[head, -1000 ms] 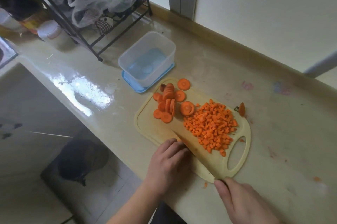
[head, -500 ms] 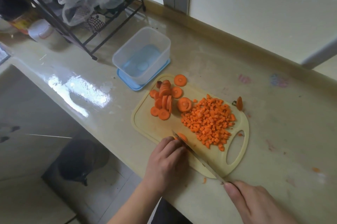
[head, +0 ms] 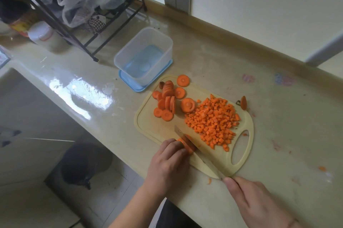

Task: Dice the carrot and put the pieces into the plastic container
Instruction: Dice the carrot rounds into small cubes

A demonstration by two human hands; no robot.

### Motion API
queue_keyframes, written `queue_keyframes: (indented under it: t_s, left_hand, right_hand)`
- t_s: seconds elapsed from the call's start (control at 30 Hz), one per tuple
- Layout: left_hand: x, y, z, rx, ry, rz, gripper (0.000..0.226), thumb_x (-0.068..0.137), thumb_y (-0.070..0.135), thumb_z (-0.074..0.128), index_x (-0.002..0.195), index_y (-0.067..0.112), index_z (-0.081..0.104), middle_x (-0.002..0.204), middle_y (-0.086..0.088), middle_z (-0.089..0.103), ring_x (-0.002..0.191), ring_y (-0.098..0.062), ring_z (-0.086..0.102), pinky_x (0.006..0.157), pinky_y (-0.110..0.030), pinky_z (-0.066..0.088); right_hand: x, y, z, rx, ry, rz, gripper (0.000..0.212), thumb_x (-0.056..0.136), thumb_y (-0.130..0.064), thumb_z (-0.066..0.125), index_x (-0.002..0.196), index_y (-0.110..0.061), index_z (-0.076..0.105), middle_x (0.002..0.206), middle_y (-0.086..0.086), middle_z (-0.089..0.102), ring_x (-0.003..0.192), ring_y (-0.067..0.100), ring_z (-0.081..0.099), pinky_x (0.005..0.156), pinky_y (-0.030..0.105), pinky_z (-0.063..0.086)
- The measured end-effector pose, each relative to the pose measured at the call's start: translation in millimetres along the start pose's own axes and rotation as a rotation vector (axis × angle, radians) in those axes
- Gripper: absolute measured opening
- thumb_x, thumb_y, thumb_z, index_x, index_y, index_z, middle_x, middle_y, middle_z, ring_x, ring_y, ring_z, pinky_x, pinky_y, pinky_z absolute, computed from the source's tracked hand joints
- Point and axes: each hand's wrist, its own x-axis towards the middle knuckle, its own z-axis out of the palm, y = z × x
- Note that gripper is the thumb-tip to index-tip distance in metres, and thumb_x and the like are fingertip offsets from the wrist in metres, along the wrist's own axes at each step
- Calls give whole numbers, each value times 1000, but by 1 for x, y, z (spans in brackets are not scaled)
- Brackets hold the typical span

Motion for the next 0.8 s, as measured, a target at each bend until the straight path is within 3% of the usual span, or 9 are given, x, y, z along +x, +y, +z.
queue_keyframes:
  t_s: [0.17, 0.33, 0.47, 0.57, 0.63, 0.8]
  left_hand:
    - [0, 0, 4, 2, 10, -4, 11, 88, 9, 77, 97, 2, 76, 108, -10, 70, 107, -26, 62, 96, -27, 51]
    - [-4, -5, 4, 2, -29, -8, 15, 87, 7, 79, 100, 2, 77, 111, -10, 71, 108, -29, 65, 94, -32, 53]
    - [-2, -3, 5, -12, -13, -13, 13, 93, 13, 73, 99, 2, 77, 109, -10, 72, 108, -27, 65, 96, -31, 53]
    - [-1, -2, 3, -11, -14, -16, 16, 96, 16, 69, 98, 2, 77, 110, -10, 71, 108, -27, 65, 95, -31, 53]
    - [-2, -2, 0, -6, -15, -8, 12, 93, 11, 72, 100, 2, 77, 110, -11, 70, 107, -27, 64, 94, -33, 54]
    - [-4, 0, 0, 44, 2, 0, 12, 91, 9, 72, 99, 2, 77, 106, -11, 70, 101, -27, 59, 89, -31, 52]
  right_hand:
    - [-14, 7, -4, -39, -21, 48, 107, 54, -96, -11, 87, -24, 61, 73, -3, 68, 77, 6, 61, 71, 21, 45]
    - [-17, 2, -8, -144, -40, 79, 109, 53, -89, -20, 95, -27, 59, 83, -2, 69, 87, 9, 62, 77, 21, 46]
    - [0, -6, 1, -162, -52, 0, 105, 50, -88, -28, 83, -28, 52, 77, -5, 64, 81, 14, 62, 71, 31, 46]
    - [9, -10, 7, -104, -28, -72, 86, 65, -85, -17, 71, -26, 46, 64, -2, 56, 66, 13, 55, 64, 34, 42]
    - [9, -8, 5, -42, -21, -72, 86, 70, -86, -9, 68, -21, 48, 60, 2, 56, 62, 13, 54, 62, 35, 41]
    - [-4, -2, -1, -4, -35, -49, 82, 69, -90, -1, 66, -24, 49, 67, -3, 63, 64, 10, 57, 65, 36, 46]
